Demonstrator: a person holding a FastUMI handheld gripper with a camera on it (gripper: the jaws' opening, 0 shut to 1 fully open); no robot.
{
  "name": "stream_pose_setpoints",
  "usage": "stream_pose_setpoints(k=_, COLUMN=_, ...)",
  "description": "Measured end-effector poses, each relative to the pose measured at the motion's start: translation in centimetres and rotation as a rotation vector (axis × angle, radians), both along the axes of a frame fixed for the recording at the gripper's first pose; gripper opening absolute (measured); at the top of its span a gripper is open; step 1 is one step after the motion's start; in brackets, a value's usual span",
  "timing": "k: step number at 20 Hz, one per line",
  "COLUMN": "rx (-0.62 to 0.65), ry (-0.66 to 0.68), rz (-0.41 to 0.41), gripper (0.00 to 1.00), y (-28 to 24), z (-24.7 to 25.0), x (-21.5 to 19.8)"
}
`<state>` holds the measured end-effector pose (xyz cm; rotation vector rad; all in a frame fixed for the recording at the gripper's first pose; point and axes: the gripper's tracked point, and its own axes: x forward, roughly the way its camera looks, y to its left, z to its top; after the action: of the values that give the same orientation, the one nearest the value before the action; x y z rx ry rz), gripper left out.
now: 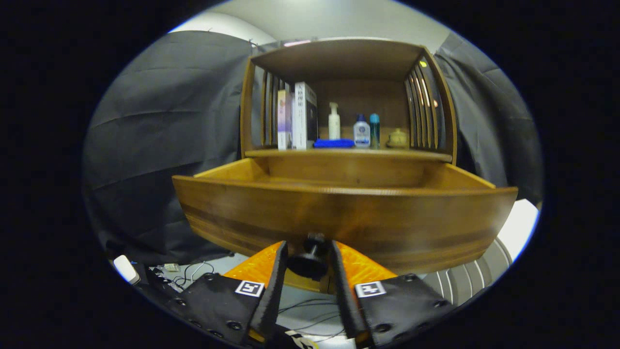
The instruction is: Pull open the drawer, take out the items inside it, and place them on the countertop above the cabinet.
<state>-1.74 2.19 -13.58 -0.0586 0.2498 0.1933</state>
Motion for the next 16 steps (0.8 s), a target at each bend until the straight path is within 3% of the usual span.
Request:
stream_pose_setpoints(k=5, rx=-0.017, ry=-0.167, rz=0.057, gripper=0.97, y=-0.4, z=7.7, x=-0.1)
stream_pose_setpoints(k=16, rx=-0.042, ry=-0.006, rz=0.206, gripper=0.98, y=0.2, z=15.4, x=8.4)
